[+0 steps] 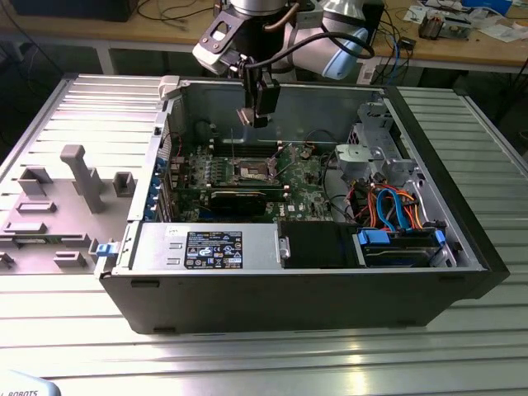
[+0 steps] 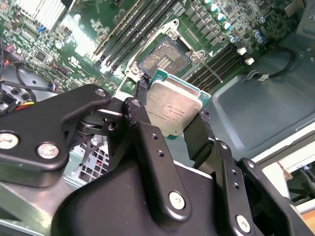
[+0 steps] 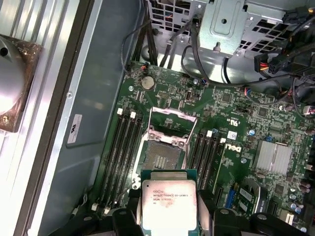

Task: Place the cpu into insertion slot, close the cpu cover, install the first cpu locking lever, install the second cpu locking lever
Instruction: 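Place the cpu into insertion slot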

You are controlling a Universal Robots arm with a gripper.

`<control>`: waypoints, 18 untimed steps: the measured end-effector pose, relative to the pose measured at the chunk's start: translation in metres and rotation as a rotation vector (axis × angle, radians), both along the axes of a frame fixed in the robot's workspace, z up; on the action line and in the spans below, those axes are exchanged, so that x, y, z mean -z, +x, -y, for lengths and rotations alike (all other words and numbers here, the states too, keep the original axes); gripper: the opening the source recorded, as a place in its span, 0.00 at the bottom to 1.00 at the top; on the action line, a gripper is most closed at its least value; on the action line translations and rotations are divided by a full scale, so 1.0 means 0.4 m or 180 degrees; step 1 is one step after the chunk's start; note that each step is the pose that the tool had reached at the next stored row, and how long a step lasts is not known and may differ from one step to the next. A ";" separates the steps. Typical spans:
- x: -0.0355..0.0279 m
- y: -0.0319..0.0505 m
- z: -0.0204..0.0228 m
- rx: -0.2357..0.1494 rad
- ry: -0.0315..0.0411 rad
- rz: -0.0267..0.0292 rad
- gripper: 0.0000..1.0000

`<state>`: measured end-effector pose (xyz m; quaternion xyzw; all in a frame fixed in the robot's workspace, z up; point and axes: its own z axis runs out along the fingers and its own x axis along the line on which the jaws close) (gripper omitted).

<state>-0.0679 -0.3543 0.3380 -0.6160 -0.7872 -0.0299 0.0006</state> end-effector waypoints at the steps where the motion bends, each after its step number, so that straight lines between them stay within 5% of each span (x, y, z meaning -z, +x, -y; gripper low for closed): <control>1: 0.001 -0.001 0.000 0.0048 -0.0001 0.0000 0.54; 18: 0.004 -0.001 0.000 0.0116 0.0000 0.0000 0.54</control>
